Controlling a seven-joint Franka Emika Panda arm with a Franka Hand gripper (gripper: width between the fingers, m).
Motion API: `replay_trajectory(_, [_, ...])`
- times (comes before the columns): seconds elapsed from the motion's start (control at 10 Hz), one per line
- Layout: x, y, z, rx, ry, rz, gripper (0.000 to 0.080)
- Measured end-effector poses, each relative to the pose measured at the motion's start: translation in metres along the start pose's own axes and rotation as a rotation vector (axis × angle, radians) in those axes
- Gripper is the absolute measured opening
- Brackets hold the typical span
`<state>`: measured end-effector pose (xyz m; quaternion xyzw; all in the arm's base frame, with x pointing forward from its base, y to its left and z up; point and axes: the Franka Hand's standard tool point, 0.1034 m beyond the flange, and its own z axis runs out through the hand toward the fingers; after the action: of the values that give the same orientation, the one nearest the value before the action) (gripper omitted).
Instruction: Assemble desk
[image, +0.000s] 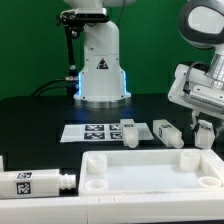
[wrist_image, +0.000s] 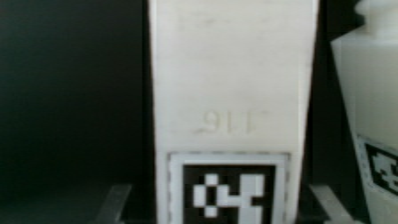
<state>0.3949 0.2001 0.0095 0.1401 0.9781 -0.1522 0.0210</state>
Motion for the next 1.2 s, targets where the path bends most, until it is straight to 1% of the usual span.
replay_trajectory(0.1, [0.0,-0.001,0.001,0.001,0.001,0.01,0.0285])
replay_trajectory(0.2, [-0.002,-0.002,0.0,-0.002,-0.001,0.021,0.0448])
replay_trajectory(0.3, [-0.008,-0.005,-0.006,-0.013,-0.013,-0.001,0.0573])
replay_trajectory(0.4, [-0.012,-0.01,-0.016,0.013,-0.029,0.032,0.0573])
replay_trajectory(0.5, [-0.016,-0.011,-0.029,0.016,-0.046,0.111,0.0636])
replay_trajectory(0.6, [-0.024,-0.015,-0.041,0.023,-0.065,0.219,0.0646])
replay_trajectory(0.7, [-0.035,-0.019,-0.046,0.027,-0.078,0.316,0.0646])
replay_trajectory(0.8, [-0.047,-0.024,-0.046,0.036,-0.085,0.4,0.0649])
replay_trajectory(0.9, [-0.06,-0.031,-0.041,0.043,-0.086,0.439,0.0649])
replay_trajectory(1.0, [-0.064,-0.034,-0.037,0.047,-0.082,0.488,0.0649])
replay_trajectory(1.2, [-0.063,-0.032,-0.038,0.04,-0.086,0.654,0.0649])
